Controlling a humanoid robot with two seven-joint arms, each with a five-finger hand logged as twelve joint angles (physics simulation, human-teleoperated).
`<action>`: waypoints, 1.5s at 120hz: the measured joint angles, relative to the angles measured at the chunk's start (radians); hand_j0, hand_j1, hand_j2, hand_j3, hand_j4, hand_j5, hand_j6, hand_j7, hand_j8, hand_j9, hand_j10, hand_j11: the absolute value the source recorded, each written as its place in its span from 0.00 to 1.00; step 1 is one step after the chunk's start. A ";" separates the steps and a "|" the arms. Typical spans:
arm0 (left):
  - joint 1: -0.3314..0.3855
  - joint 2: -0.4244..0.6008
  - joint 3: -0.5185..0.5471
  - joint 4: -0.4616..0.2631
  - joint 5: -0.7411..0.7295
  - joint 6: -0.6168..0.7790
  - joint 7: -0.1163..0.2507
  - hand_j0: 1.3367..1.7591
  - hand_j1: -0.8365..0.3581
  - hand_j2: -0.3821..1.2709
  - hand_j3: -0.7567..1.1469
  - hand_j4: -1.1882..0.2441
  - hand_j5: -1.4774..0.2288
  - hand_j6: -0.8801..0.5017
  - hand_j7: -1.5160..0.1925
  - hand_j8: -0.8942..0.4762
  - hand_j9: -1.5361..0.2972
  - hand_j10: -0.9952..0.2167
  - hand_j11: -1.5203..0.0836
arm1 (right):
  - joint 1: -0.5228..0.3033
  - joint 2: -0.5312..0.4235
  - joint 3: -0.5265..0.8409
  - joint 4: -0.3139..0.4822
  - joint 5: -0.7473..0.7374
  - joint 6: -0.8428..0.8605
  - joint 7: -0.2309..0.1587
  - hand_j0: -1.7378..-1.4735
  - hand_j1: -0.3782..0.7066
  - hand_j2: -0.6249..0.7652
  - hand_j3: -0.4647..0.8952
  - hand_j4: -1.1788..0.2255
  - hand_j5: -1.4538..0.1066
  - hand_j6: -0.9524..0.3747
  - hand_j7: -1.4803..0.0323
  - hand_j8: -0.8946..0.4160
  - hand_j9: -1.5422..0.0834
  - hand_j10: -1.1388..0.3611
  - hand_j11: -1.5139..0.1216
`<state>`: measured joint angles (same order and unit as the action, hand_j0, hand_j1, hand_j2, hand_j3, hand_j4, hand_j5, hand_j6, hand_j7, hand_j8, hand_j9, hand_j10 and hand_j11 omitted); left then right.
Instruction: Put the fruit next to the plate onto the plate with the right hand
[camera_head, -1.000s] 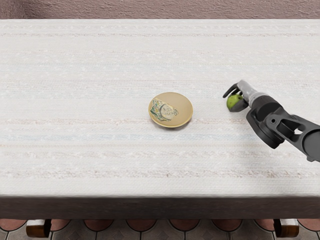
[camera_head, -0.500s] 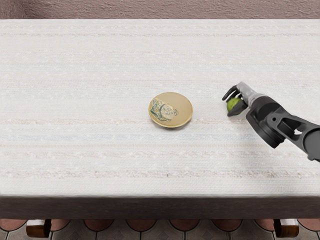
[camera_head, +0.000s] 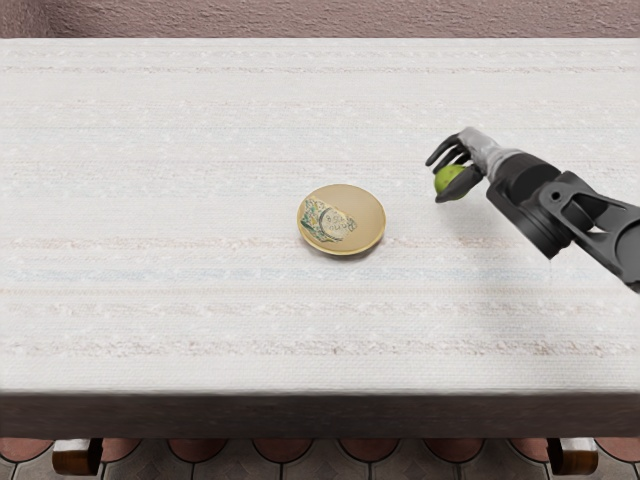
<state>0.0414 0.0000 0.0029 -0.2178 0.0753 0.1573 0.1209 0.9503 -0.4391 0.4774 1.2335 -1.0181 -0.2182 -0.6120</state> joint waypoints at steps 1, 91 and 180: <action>0.000 0.000 0.000 0.000 0.000 0.000 0.000 0.76 0.99 0.23 0.40 0.83 0.86 0.63 0.88 0.65 0.84 0.82 0.94 | 0.002 0.000 0.000 0.002 0.002 0.001 0.000 0.34 0.50 0.46 0.34 0.35 0.34 0.25 0.38 0.37 0.38 0.40 0.36; 0.000 0.000 0.000 0.000 0.000 0.000 0.000 0.76 0.99 0.23 0.40 0.83 0.86 0.63 0.88 0.65 0.84 0.82 0.94 | 0.036 0.217 -0.008 0.043 0.032 0.030 0.001 0.34 0.51 0.45 0.34 0.35 0.32 0.25 0.37 0.38 0.38 0.41 0.36; 0.000 0.000 0.000 0.000 0.000 0.000 0.000 0.76 0.99 0.23 0.40 0.83 0.86 0.63 0.88 0.65 0.84 0.82 0.94 | -0.158 0.111 0.477 0.192 0.397 0.720 0.001 0.30 0.09 0.45 0.34 0.79 0.87 0.66 0.92 0.64 0.89 0.72 0.87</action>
<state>0.0414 0.0000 0.0030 -0.2178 0.0752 0.1574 0.1209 0.7927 -0.3281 0.9545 1.4251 -0.6216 0.5015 -0.6109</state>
